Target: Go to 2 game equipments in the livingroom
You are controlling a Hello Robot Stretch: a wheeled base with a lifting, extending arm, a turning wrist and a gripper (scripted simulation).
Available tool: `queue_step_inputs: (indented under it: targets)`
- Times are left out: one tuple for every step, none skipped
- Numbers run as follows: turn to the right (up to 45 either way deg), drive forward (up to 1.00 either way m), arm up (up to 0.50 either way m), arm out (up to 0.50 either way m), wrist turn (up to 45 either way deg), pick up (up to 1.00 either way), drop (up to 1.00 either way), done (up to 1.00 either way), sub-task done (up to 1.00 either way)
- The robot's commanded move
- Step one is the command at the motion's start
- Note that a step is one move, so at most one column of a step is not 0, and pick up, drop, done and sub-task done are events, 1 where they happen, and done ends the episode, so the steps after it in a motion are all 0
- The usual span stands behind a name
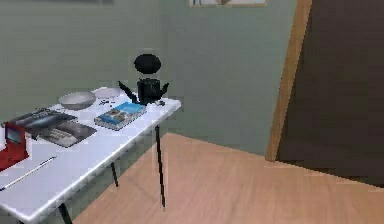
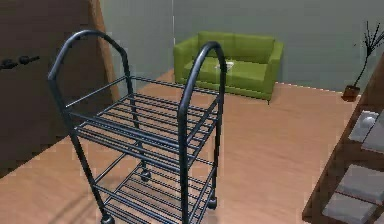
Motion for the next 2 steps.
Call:
queue_step_inputs:
  targets:
    - [-45.0, 0.0, 0.0, 0.0, 0.0, 0.0, 0.0, 0.0, 0.0]
    - [0.0, 0.0, 0.0, 0.0, 0.0, 0.0, 0.0, 0.0, 1.0]
